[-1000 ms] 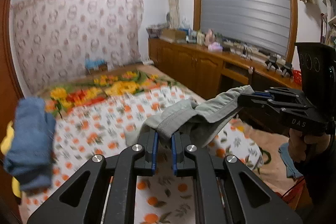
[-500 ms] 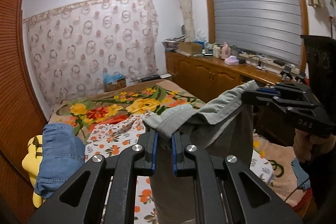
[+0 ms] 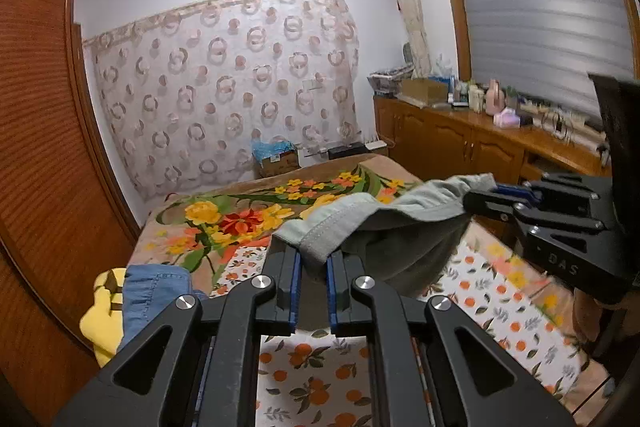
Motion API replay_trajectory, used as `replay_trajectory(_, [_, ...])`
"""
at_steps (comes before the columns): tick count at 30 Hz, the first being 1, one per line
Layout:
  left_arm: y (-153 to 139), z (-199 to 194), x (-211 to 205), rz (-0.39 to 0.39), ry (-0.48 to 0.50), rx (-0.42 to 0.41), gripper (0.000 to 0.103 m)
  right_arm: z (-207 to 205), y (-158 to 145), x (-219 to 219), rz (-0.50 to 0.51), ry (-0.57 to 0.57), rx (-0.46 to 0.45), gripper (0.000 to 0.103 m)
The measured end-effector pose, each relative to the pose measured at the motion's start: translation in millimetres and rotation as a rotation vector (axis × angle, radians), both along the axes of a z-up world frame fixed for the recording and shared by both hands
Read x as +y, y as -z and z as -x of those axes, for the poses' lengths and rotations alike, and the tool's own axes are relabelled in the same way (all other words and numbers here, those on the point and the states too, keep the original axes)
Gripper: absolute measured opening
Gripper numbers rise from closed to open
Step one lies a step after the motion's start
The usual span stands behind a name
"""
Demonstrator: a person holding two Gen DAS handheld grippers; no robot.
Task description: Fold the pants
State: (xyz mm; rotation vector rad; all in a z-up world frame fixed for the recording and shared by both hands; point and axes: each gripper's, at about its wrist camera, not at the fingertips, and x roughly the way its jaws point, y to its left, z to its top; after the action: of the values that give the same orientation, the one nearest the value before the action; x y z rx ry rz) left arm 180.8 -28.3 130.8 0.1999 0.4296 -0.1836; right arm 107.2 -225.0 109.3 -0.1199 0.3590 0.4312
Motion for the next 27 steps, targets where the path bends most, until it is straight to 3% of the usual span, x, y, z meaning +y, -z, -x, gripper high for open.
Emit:
replay_trajectory(12, [79, 58, 7, 0.017, 0.069, 0.155, 0.011, 39, 45, 6, 0.048, -0.117, 0.117, 0.012])
replay_trajectory(21, [119, 116, 11, 0.029, 0.112, 0.217, 0.011, 53, 56, -13, 0.055, -0.184, 0.191, 0.012])
replay_trajectory(27, [133, 131, 13, 0.034, 0.124, 0.246, 0.011, 59, 60, -22, 0.054, -0.199, 0.229, 0.012])
